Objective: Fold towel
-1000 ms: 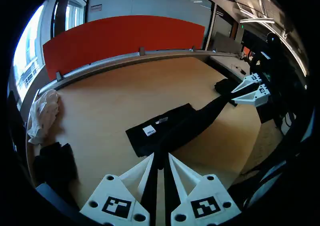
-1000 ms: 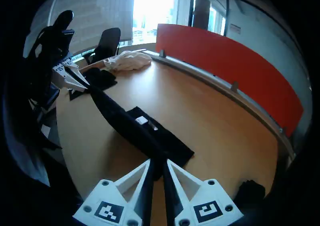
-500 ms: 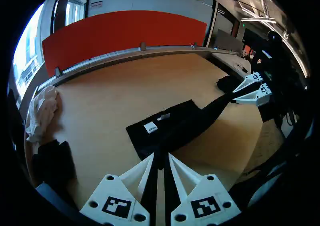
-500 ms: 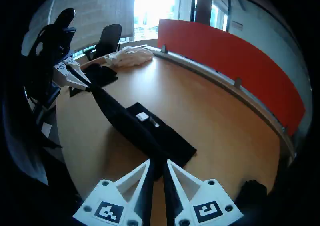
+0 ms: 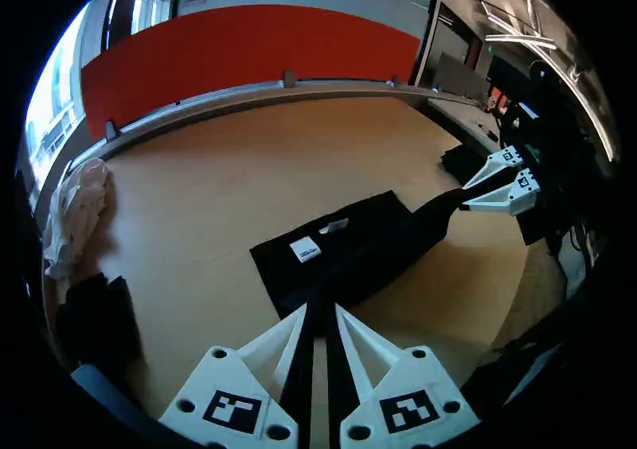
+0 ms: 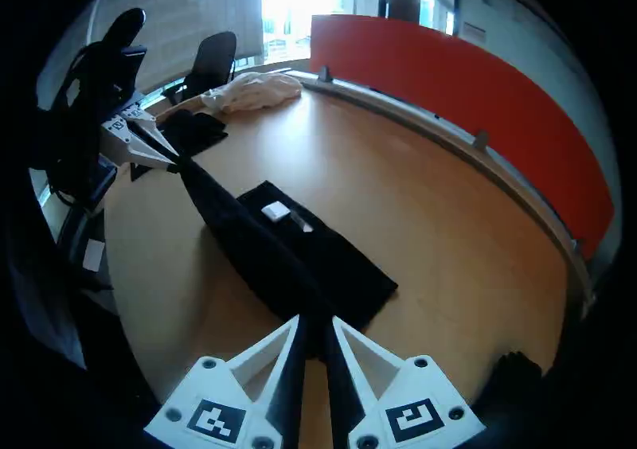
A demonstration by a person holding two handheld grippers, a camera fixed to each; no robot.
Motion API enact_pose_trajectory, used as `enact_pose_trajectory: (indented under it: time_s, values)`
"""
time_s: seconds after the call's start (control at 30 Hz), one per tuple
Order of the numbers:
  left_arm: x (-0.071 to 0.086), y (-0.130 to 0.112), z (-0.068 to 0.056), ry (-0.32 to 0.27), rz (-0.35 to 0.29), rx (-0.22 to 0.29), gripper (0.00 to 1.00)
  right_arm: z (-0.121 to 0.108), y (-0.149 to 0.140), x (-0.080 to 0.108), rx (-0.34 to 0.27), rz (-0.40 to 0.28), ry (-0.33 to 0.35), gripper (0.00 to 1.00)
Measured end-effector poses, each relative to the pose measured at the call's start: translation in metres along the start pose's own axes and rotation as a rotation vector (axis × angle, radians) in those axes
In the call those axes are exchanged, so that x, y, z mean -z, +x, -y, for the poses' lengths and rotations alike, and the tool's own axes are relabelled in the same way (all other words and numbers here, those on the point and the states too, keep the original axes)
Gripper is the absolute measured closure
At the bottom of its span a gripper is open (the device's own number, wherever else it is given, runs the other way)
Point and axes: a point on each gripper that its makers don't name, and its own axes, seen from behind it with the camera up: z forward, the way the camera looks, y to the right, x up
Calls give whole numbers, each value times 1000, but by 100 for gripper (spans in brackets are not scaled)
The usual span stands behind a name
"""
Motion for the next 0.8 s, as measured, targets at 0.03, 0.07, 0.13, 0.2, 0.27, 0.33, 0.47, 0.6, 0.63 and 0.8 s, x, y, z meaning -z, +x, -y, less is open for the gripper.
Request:
enact_pose_trajectory:
  time_s: [0.03,0.07,0.13,0.2,0.27,0.33,0.47,0.6,0.63,0.8]
  values:
    - [-2,0,1,2,2,1,91,-1,0,-2,0,2,0,86]
    - [-4,0,2,3,3,1,91,-2,-1,-3,0,4,1,86]
    - [-8,1,4,6,6,2,91,-5,-2,-6,1,10,1,86]
    - [-13,2,7,8,8,2,91,-7,-3,-9,1,16,1,86]
    - [-17,4,10,11,9,1,91,-10,-3,-12,-2,19,1,85]
    - [-22,6,13,14,11,1,91,-14,-3,-16,-6,22,-2,85]
    - [-33,7,18,22,20,-3,91,-21,-2,-23,-16,29,-8,85]
    - [-43,8,24,30,30,-8,91,-28,-3,-31,-20,39,-11,85]
    - [-46,7,25,31,33,-9,91,-30,-3,-33,-21,42,-12,85]
    - [-57,4,29,35,51,-9,91,-34,-8,-42,-27,61,-10,85]
